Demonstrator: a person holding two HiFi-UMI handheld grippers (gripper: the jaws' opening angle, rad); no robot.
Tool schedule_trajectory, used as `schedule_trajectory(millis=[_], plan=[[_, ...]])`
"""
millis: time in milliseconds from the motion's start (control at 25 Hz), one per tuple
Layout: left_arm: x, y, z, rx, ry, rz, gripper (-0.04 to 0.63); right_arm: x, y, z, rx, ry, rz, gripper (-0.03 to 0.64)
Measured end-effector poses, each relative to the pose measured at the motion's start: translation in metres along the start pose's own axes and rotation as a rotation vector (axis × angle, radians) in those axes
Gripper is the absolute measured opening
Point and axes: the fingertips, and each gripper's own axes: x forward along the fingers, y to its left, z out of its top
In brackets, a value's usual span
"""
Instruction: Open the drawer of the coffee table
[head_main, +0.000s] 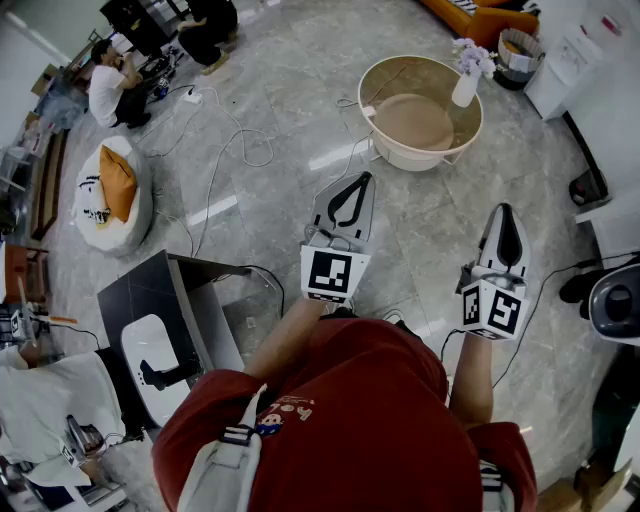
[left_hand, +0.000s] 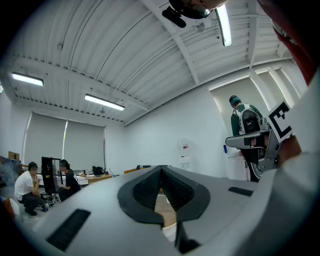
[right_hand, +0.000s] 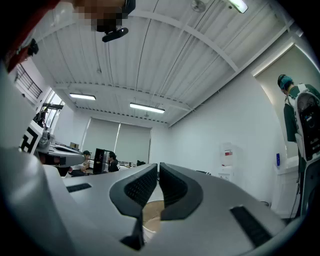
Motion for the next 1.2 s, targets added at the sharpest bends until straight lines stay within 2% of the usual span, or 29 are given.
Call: schedule_trajectory(millis=[480,680,880,1040,1200], plan=[[-0.004,0.018,-0.007,-0.012,-0.002,0.002,0.014,0.004,0.015,-0.006,0.01,0.01,-0.015,0.028],[-0.001,0.028,-0.008,-0.021,-0.007,-0.002,0.014,0.01,0.03,-0.005,0.018,0.006,0.018,0.028],[-0.006,0.049,-0.013,-0.028,-0.006,-0.01,0.014,0.017,0.048,-0.011,0.023,0.023,-0.012,0.028],[-0.013,0.067,-0.022,-0.05,0.035,-0.027,0.014,0.02,0.061,-0.018,0.051,0.041,-0.042,0.028],[-0.013,0.087,-0.027,-0.03,-0.001,-0.04,0.014,0.02,0.077,-0.022,0.055,0.055,-0.071,0.028]])
